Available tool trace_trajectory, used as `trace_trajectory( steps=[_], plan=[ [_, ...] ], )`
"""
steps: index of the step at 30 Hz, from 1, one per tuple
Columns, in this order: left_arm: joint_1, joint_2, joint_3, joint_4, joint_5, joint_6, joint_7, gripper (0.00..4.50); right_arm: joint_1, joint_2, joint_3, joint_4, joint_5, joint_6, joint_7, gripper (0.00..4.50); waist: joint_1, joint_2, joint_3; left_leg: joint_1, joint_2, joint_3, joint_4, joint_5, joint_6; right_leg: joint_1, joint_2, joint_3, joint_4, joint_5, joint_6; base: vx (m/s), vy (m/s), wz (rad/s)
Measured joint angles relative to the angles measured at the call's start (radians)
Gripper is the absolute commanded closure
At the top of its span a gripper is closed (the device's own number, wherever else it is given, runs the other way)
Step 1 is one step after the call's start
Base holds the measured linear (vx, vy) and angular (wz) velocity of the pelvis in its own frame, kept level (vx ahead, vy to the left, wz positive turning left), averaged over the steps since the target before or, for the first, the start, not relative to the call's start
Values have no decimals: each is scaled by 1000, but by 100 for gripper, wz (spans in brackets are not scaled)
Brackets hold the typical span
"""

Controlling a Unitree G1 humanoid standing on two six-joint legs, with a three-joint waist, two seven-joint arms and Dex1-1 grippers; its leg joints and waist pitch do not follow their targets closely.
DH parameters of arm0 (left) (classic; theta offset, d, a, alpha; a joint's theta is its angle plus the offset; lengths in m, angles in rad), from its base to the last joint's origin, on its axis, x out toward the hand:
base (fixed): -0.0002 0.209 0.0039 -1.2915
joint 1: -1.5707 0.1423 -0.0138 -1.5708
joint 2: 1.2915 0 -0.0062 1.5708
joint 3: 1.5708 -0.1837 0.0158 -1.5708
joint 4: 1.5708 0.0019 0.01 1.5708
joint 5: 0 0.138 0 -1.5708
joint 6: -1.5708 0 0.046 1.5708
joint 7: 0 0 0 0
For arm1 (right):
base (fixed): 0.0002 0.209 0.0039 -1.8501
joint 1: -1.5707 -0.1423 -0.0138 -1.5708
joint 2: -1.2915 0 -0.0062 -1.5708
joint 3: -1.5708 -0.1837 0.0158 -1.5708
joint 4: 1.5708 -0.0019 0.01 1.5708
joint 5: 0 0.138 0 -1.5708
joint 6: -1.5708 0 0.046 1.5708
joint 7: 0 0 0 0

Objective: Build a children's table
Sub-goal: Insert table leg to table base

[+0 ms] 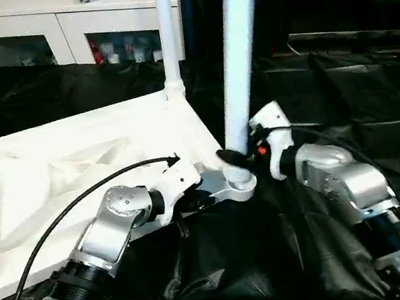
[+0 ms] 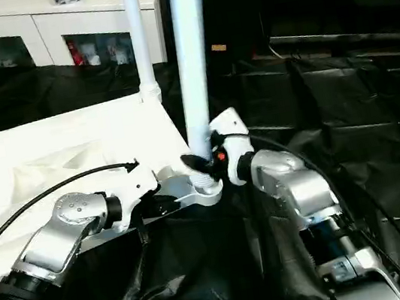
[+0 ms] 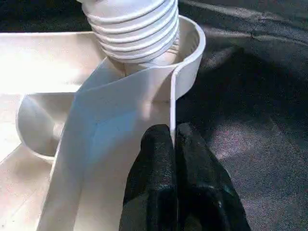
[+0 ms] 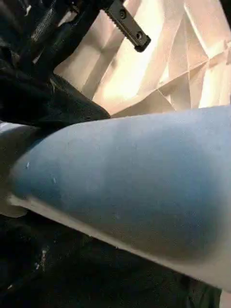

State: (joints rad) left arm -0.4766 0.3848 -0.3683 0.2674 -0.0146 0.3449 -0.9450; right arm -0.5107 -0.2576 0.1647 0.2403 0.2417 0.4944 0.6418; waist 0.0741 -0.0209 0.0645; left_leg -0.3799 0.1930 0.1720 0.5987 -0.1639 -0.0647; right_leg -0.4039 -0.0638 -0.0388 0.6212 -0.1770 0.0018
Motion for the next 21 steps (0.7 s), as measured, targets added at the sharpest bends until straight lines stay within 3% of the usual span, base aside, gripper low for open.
trace_trajectory(
  steps=[21],
  plan=[
    [-28,-6,6,63,-7,-22,-14,450,34,-33,-2,-42,3,40,42,259,0,3,-1,1,0,0,0,0,0,0,0,0,1,0,0,0,0,0]
  ],
)
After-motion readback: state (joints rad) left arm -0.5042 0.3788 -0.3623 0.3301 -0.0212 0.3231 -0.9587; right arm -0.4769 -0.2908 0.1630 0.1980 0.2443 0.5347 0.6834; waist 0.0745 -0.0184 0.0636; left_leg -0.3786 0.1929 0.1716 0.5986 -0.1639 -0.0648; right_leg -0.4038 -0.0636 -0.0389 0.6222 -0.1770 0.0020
